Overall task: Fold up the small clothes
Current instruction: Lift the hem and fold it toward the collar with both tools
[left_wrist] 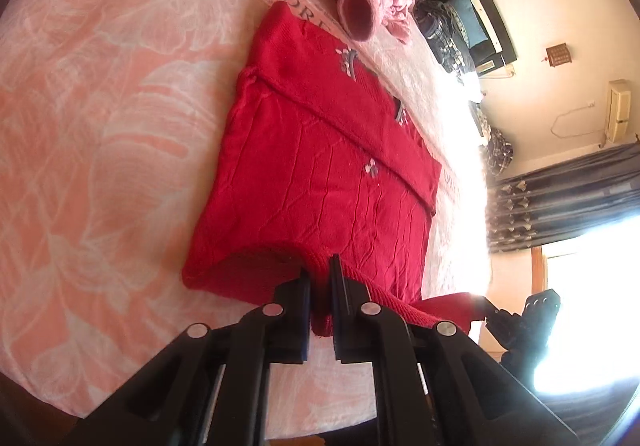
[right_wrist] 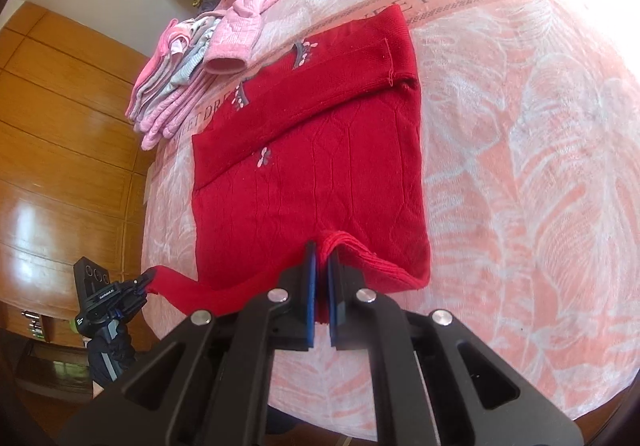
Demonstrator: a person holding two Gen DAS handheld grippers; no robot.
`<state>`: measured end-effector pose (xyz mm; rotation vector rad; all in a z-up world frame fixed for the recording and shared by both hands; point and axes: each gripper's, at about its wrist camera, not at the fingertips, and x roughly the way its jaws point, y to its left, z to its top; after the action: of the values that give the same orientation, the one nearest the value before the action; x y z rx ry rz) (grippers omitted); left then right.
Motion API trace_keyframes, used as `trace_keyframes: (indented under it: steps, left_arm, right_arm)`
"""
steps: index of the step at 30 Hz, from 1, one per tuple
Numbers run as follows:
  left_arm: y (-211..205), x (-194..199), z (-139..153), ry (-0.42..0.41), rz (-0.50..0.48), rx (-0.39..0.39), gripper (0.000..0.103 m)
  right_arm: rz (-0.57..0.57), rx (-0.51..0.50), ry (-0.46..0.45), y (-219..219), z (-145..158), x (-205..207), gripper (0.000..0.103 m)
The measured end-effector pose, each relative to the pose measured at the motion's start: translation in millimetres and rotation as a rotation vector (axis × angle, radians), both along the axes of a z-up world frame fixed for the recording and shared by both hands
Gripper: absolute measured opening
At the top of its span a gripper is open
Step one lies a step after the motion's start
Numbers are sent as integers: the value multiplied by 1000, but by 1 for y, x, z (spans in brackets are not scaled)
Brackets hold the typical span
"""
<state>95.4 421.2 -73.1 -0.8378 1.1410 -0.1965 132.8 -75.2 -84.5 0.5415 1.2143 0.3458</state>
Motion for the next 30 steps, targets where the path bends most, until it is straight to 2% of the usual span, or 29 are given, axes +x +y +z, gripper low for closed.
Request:
trace_keyframes:
  steps: [7,15,22,26,29,30]
  left_arm:
    - [-3,59,-16,7,26,47,8]
    - [-5,122,-56,44,-3,104,8]
    - [3,143,-90,70,-59,53,10]
    - [13,142,-89,62,-106,0,11]
    - [21,142,-74,13,-165,9,12]
    - [25,140,-67,-7,-182,12,12]
  right_arm:
    - [-18,-67,39,9,-25,54,3]
    - [-35,-15,76,-2,-61,103,3]
    - [-37,41,150,-14,-106,133,3]
    - [-31,95,183,-22,-116,134,7]
    - [-19,131,162,-30,-105,132,10]
    - [-19,139,158,-33,-102,131,13]
